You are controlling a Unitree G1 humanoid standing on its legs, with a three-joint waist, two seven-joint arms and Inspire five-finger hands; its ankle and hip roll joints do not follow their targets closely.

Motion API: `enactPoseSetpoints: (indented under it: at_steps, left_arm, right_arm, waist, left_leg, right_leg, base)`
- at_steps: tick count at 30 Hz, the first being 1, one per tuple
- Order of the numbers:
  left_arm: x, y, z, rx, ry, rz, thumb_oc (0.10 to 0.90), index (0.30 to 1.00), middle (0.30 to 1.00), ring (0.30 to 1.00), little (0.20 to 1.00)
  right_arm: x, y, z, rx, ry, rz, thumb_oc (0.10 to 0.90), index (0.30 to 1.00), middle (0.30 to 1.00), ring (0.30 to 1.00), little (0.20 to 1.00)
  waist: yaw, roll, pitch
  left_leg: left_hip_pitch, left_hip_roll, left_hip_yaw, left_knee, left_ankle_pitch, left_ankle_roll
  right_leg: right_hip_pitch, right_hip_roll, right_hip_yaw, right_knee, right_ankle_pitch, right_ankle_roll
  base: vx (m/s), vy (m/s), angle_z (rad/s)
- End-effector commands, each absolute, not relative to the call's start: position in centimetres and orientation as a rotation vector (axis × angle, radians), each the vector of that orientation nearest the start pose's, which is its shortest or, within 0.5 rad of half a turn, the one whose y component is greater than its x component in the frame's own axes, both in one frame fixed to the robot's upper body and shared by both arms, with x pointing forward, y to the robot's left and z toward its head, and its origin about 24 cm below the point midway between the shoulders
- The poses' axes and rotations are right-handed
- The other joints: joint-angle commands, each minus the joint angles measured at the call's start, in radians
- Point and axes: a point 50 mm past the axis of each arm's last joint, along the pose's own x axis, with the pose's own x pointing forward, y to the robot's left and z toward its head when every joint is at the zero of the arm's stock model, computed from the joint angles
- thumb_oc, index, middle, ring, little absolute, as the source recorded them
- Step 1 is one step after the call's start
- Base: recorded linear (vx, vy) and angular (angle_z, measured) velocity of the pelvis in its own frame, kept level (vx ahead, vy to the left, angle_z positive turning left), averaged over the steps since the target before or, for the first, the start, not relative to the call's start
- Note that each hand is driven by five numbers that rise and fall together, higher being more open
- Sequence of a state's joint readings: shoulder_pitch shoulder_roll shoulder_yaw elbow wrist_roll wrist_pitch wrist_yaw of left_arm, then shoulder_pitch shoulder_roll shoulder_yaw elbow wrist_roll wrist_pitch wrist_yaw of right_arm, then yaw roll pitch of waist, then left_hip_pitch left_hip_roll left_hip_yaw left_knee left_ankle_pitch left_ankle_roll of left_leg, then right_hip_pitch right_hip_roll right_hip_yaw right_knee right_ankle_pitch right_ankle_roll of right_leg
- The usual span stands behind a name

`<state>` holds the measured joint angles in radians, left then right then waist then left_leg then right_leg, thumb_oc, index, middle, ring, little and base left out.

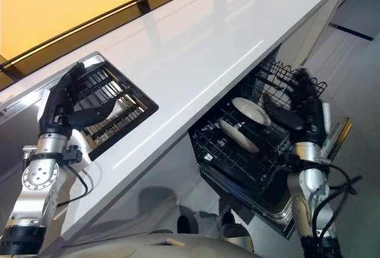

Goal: Pick up plates and place into dishwasher.

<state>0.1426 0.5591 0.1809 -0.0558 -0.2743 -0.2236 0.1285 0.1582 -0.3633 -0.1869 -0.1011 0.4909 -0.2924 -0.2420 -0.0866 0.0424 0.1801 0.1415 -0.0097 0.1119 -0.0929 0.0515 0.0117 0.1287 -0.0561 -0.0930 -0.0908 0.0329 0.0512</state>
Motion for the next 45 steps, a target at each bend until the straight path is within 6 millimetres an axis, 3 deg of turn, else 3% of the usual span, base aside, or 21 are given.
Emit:
enactPoseSetpoints:
  at_steps: [1, 12, 27, 35, 45]
  left_arm:
    - [22.6, 31.1, 15.3, 0.385, -0.472, 0.329, 0.8, 0.9, 0.9, 0.9, 0.9]
    - [23.6, 31.3, 16.8, 0.292, -0.567, 0.386, 0.8, 0.9, 0.9, 0.9, 0.9]
    - [24.4, 30.9, 18.2, 0.285, -0.661, 0.416, 0.8, 0.9, 0.9, 0.9, 0.9]
    - [24.9, 30.8, 19.3, 0.285, -0.678, 0.39, 0.8, 0.9, 0.9, 0.9, 0.9]
    - [25.0, 30.6, 19.4, 0.282, -0.673, 0.375, 0.8, 0.9, 0.9, 0.9, 0.9]
  right_arm:
    - [21.1, -28.8, 11.7, 0.13, -0.533, -0.549, 0.8, 0.9, 0.9, 0.9, 0.9]
    - [23.0, -31.7, 9.4, 0.132, -0.369, -0.714, 0.8, 0.9, 0.9, 0.9, 0.9]
    - [24.6, -35.4, 8.4, 0.086, -0.202, -0.842, 0.8, 0.9, 0.9, 0.9, 0.9]
    - [24.5, -37.0, 6.9, 0.064, -0.089, -0.923, 0.8, 0.9, 0.9, 0.9, 0.9]
    - [24.0, -37.4, 6.2, 0.047, -0.07, -0.97, 0.8, 0.9, 0.9, 0.9, 0.9]
  waist:
    - [-0.015, 0.007, -0.028]
    - [0.018, 0.024, 0.008]
    - [0.05, 0.069, 0.129]
    - [0.062, 0.078, 0.165]
    - [0.055, 0.086, 0.185]
  left_leg:
    - [0.041, -0.059, 0.033, 0.006, -0.124, 0.05]
    - [0.021, -0.056, -0.004, 0.031, -0.117, 0.037]
    - [-0.124, -0.051, -0.04, 0.153, -0.103, -0.002]
    - [-0.166, -0.039, -0.047, 0.18, -0.088, -0.019]
    - [-0.187, -0.036, -0.052, 0.205, -0.085, -0.022]
  right_leg:
    - [-0.045, 0.052, -0.043, 0.139, -0.103, 0.04]
    - [-0.058, 0.043, -0.076, 0.186, -0.131, 0.017]
    - [-0.147, 0.035, -0.119, 0.277, -0.182, -0.051]
    - [-0.163, 0.038, -0.125, 0.297, -0.195, -0.074]
    - [-0.181, 0.041, -0.114, 0.32, -0.198, -0.083]
  base:
    - [0.05, -0.067, -0.09]
    - [0.05, -0.081, 0.03]
    - [-0.02, -0.07, 0.11]
    - [-0.02, -0.052, 0.04]
    - [0.0, -0.003, 0.0]
